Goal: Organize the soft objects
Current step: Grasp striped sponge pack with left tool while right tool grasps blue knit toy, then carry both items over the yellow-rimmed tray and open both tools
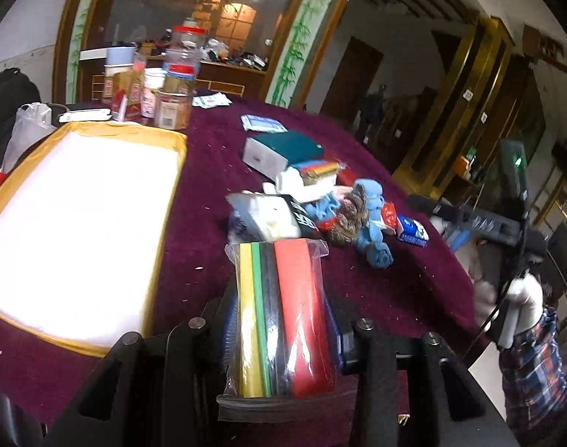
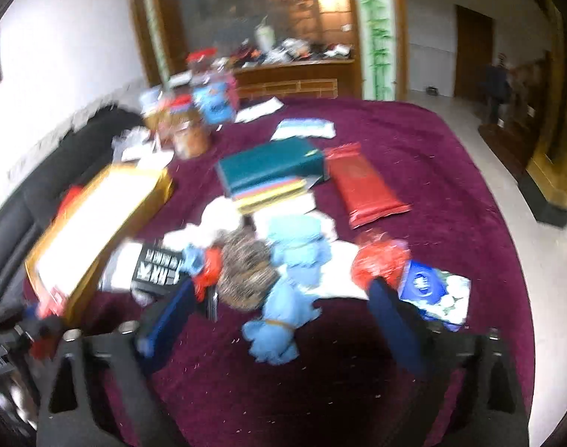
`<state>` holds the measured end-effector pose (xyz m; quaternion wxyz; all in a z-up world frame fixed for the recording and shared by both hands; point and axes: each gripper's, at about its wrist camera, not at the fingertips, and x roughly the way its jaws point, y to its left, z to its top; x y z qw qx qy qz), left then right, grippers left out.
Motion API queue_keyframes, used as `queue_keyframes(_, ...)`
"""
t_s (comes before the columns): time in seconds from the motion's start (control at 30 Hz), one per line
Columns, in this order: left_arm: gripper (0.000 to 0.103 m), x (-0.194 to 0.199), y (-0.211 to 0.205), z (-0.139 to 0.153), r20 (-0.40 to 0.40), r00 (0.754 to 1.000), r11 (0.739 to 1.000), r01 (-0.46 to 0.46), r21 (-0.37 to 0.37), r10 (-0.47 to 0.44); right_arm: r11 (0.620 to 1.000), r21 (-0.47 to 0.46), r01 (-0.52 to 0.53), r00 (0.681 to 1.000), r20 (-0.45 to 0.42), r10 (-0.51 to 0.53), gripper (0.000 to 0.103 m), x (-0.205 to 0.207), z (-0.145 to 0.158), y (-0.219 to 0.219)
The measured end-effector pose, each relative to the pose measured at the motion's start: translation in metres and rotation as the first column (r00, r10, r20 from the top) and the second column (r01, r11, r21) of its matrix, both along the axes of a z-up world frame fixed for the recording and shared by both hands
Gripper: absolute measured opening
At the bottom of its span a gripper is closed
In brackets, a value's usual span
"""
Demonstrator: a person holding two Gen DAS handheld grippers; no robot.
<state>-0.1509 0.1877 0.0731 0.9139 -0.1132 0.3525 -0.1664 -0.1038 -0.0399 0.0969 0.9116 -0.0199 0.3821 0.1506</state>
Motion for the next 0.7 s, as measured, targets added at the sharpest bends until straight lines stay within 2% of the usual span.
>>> queue_keyframes(0.03,0.041,-0.002,0.005,0.001,0.000,1.000,1.000,-0.005,-0.001,0.005,1.000,-0.029,0.000,1.000,-0.031,-0.001,0.062,0.005,-0.010,0.005)
queue_keyframes(0.07,0.041,-0.002,0.009,0.001,-0.004,1.000,1.000,-0.010,-0.002,0.010,0.999,-0.046,0.000,0.998,-0.061,-0.002,0.054,0.001,-0.019,0.010)
queue_keyframes(0.1,0.041,-0.003,0.012,0.000,-0.006,1.000,1.000,-0.016,-0.006,0.016,0.998,-0.057,0.003,0.995,-0.098,-0.008,0.041,0.005,-0.029,0.012)
queue_keyframes(0.2,0.041,-0.004,0.026,-0.001,-0.014,1.000,0.998,-0.029,-0.048,0.028,0.997,-0.063,0.033,0.983,-0.179,-0.044,0.035,0.021,-0.061,0.016)
queue_keyframes(0.23,0.041,-0.005,0.027,-0.001,-0.012,0.999,0.998,-0.037,-0.051,0.036,0.999,-0.041,0.030,0.980,-0.197,-0.037,0.027,0.022,-0.068,0.015)
queue_keyframes(0.37,0.041,-0.008,0.037,0.002,-0.005,0.999,0.996,-0.049,-0.071,0.049,0.999,-0.021,0.034,0.983,-0.182,-0.038,0.025,0.014,-0.064,0.012)
queue_keyframes(0.5,0.041,-0.006,0.056,0.009,-0.008,0.998,0.991,-0.065,-0.114,0.065,1.000,0.009,0.000,0.992,-0.126,0.001,0.025,-0.020,-0.023,0.015)
queue_keyframes(0.6,0.041,0.006,0.070,0.016,-0.013,0.997,0.989,-0.080,-0.126,0.079,0.992,0.099,-0.079,0.993,-0.074,0.087,0.025,-0.036,0.013,0.030)
queue_keyframes(0.7,0.041,0.026,0.086,0.021,-0.030,0.994,0.985,-0.112,-0.132,0.109,0.955,0.222,-0.199,0.971,-0.087,0.222,0.025,-0.022,0.035,0.069)
